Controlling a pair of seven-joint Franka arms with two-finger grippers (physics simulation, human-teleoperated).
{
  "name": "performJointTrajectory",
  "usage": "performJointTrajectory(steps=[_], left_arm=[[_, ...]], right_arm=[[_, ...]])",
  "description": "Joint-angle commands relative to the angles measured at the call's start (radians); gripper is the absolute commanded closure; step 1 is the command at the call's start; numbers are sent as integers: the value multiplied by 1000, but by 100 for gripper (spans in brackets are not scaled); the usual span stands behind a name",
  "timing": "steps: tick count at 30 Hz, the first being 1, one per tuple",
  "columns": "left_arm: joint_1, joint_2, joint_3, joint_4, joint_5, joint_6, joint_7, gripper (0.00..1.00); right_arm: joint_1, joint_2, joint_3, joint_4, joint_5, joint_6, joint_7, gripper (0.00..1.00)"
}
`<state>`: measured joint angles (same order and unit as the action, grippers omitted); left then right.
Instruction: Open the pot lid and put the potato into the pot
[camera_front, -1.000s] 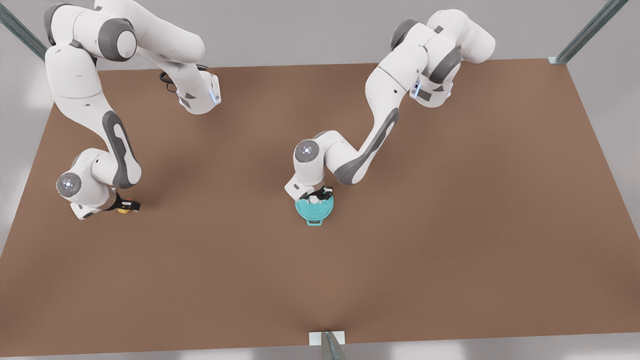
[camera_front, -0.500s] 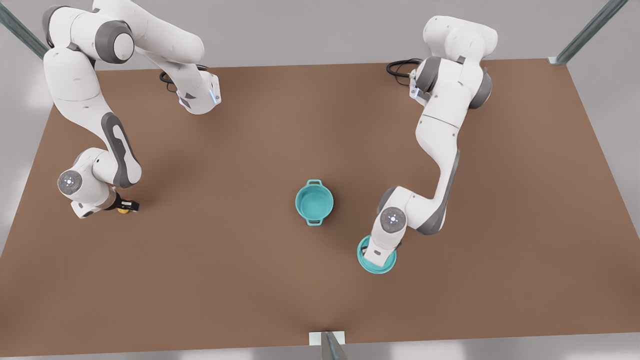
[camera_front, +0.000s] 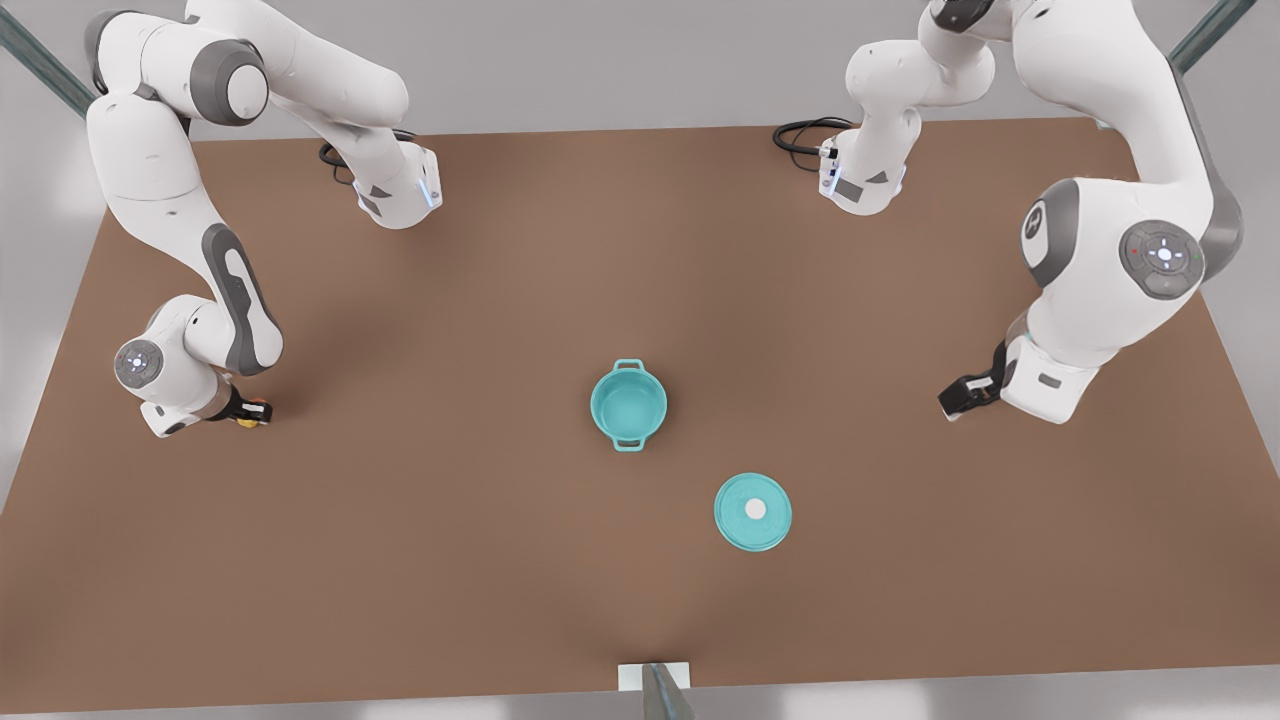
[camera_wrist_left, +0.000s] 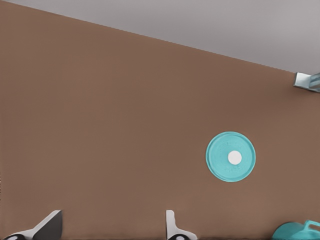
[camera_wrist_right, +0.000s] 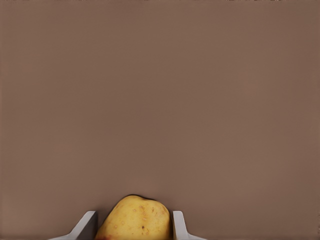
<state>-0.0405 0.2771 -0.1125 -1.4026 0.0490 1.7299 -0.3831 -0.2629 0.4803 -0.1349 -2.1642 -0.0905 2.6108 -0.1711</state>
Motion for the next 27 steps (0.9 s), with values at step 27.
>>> performJointTrajectory(steps=[27], left_arm=[[62, 48, 2, 16, -43, -23, 349, 0]], right_arm=[[237, -189, 182, 150, 121, -390, 607, 41]])
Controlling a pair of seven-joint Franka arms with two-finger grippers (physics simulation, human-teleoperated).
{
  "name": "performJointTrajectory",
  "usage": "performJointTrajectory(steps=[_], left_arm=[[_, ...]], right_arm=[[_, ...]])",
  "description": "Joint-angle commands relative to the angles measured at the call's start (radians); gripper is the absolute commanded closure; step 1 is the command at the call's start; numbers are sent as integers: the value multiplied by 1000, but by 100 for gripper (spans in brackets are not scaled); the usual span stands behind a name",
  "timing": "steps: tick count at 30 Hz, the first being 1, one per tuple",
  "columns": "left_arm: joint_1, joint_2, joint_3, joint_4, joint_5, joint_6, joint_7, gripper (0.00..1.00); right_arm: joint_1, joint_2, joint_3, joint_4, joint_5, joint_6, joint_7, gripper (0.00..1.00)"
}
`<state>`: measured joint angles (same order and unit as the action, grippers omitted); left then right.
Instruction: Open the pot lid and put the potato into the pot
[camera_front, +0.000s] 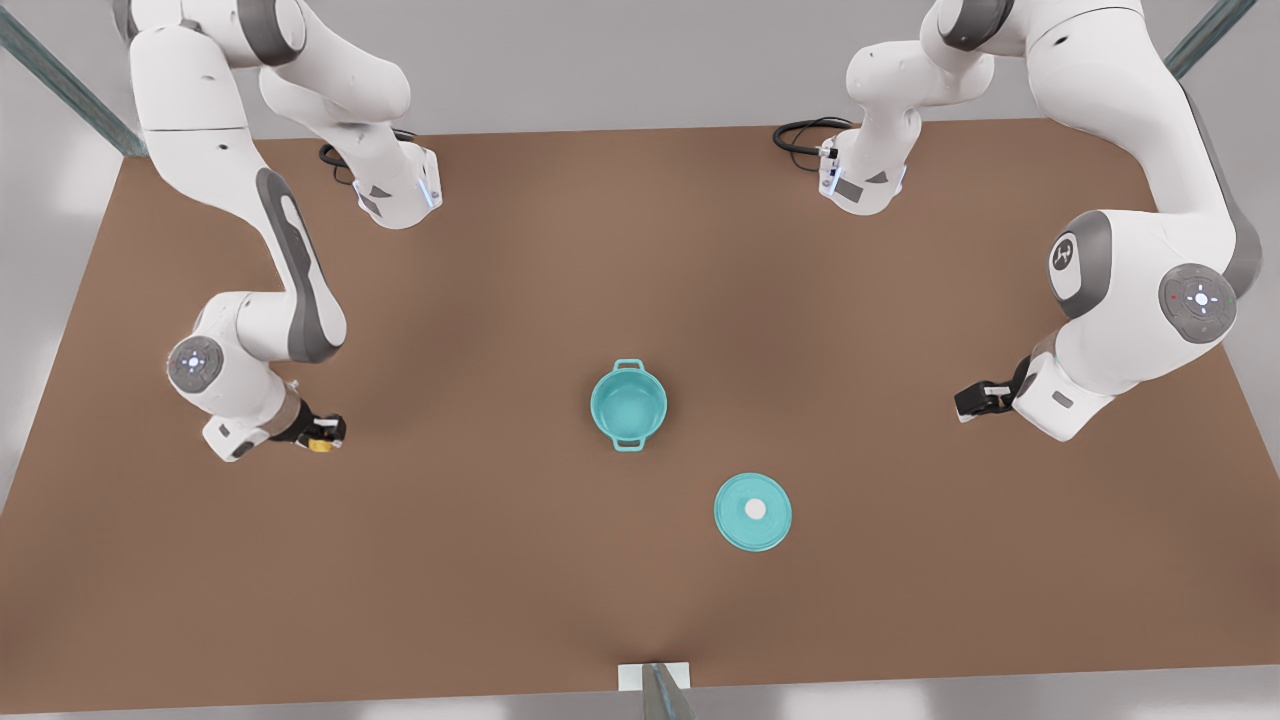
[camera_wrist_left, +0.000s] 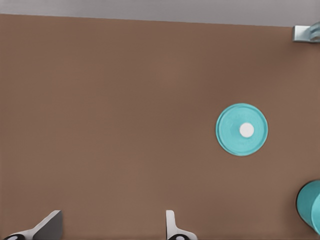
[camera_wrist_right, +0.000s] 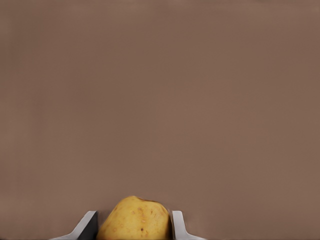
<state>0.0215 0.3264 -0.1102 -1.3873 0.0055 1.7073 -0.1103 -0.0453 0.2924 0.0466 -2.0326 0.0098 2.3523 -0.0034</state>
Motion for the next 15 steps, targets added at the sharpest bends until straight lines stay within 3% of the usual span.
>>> performJointTrajectory(steps=[1, 6, 15], left_arm=[[0, -1, 0, 1, 1, 0, 77, 0], [0, -1, 0, 1, 1, 0, 77, 0], [0, -1, 0, -1, 1, 0, 77, 0]], right_arm=[[54, 1, 1, 41, 24, -151, 499, 41], [263, 39, 1, 183, 131, -232, 783, 42], [552, 247, -2, 552, 211, -341, 1217, 42]])
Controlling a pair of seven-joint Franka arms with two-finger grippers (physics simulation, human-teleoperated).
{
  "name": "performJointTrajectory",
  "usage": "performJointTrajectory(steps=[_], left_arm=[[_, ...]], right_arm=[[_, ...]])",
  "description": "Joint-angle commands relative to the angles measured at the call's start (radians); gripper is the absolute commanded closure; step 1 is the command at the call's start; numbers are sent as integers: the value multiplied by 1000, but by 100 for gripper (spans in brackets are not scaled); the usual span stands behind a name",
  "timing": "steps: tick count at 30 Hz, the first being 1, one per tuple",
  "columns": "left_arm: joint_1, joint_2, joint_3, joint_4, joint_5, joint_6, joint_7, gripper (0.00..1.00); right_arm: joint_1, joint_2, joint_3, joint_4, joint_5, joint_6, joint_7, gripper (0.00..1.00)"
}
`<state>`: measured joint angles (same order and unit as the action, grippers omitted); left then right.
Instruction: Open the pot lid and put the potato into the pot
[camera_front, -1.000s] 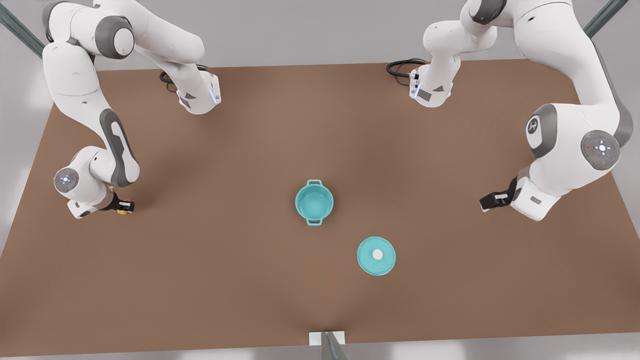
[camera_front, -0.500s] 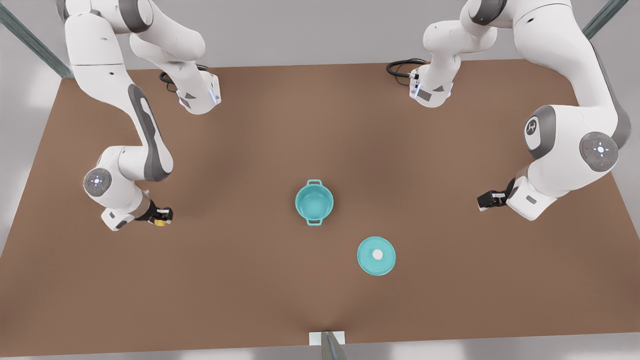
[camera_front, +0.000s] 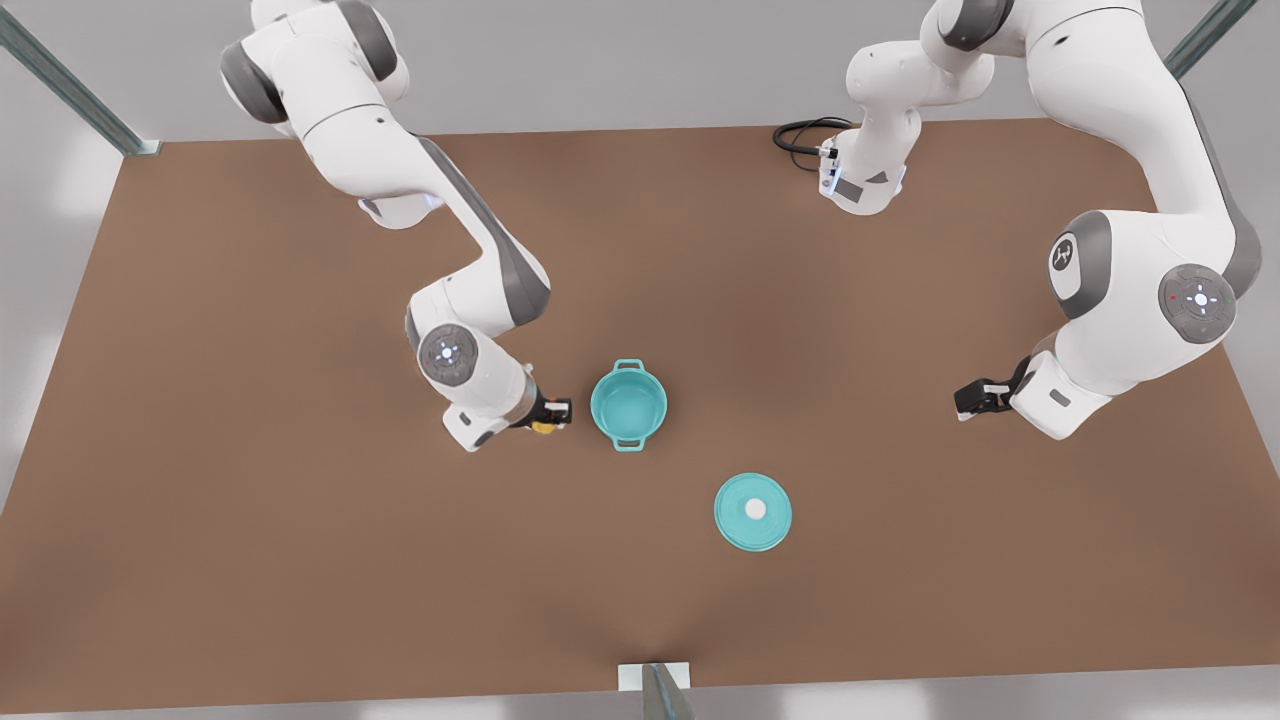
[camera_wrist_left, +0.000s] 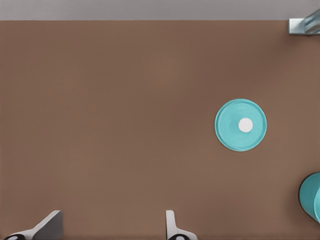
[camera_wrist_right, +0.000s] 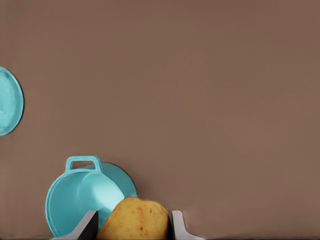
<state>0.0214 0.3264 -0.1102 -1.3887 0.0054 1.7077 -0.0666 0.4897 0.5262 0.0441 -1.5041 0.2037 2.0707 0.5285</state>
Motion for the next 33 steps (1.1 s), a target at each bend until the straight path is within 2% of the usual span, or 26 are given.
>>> performJointTrajectory(steps=[1, 5, 14, 21, 22, 23, 26, 27, 29, 30, 31, 32, 33], left_arm=[[0, -1, 0, 0, 1, 0, 34, 0], [0, 0, 0, 0, 2, 0, 33, 0], [2, 0, 0, 0, 2, 0, 33, 0], [0, 3, 0, 0, 2, 0, 33, 0], [0, 3, 0, 0, 2, 0, 33, 0], [0, 3, 0, 0, 2, 0, 33, 0], [2, 5, 0, 0, 4, 0, 33, 0], [2, 8, 0, 0, 2, 0, 33, 0], [2, 8, 0, 0, 2, 0, 33, 0], [0, 8, 0, 0, 4, -2, 33, 0], [0, 8, 0, 0, 4, -3, 34, 0], [3, 6, 0, 0, 4, -3, 33, 0], [6, 6, 0, 0, 4, -5, 33, 0]], right_arm=[[38, 47, -1, 73, 19, -58, 723, 42], [110, 163, -4, 205, 83, -57, 783, 42], [194, 275, -9, 205, 100, -41, 795, 42], [191, 276, -33, 205, 97, -28, 786, 41], [191, 276, -33, 205, 97, -29, 786, 25], [193, 275, -46, 205, 97, -27, 788, 0], [193, 270, -46, 205, 97, -29, 786, 0], [184, 226, -84, 205, 79, -61, 768, 0], [152, 92, -263, 179, 43, -326, 520, 0], [55, 44, -328, 174, 8, -454, 260, 0], [-74, -14, -336, 142, -81, -508, 4, 0], [-183, -92, -336, 50, -145, -482, -223, 0], [-238, -158, -336, -51, -165, -399, -324, 0]])
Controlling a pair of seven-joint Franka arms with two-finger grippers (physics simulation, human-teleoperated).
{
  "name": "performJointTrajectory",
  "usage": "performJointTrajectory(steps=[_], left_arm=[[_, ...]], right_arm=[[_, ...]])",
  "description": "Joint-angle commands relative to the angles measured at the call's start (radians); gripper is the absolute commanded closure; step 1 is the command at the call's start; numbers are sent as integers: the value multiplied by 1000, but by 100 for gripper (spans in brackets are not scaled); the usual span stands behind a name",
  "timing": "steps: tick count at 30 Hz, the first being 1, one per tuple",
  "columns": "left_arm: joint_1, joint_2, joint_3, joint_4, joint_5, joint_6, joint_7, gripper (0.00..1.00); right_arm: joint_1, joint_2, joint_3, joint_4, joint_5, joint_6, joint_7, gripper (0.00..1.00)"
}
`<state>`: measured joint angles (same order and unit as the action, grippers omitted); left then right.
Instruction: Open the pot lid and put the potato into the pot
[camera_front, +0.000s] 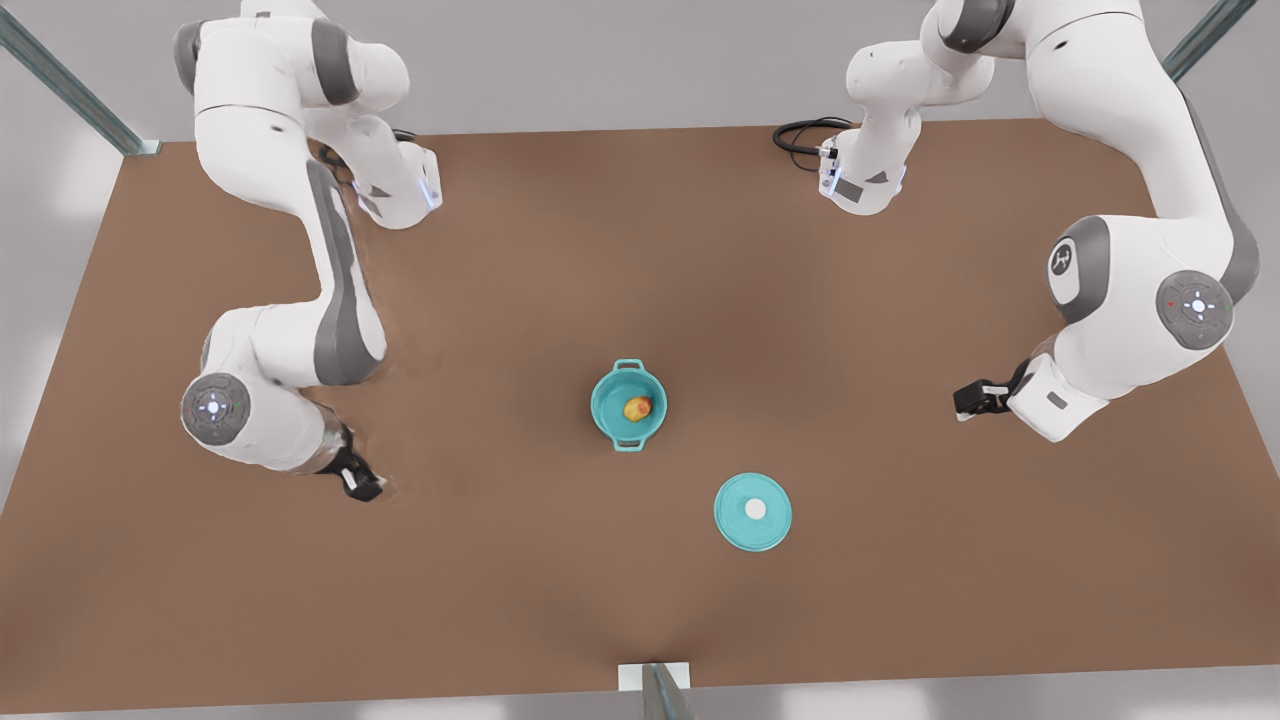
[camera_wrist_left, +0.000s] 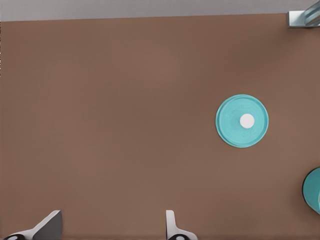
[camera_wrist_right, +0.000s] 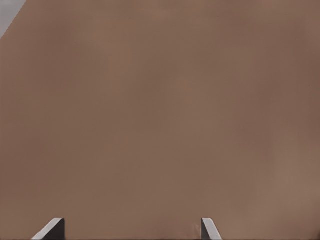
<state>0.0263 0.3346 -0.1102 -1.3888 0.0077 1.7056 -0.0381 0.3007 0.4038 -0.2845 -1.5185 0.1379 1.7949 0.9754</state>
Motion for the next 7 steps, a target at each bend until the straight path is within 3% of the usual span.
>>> performJointTrajectory(steps=[1, 2, 7], left_arm=[[4, -2, 0, 1, -2, -6, 4, 0], [6, 9, 0, 1, -11, -4, 1, 0], [-3, 34, -5, 4, -9, 23, -62, 0]], right_arm=[[-57, -111, -5, -156, -103, 19, -779, 0], [-52, -160, -1, -221, -106, 66, -813, 0], [-52, -175, 1, -233, -118, 57, -882, 0]])
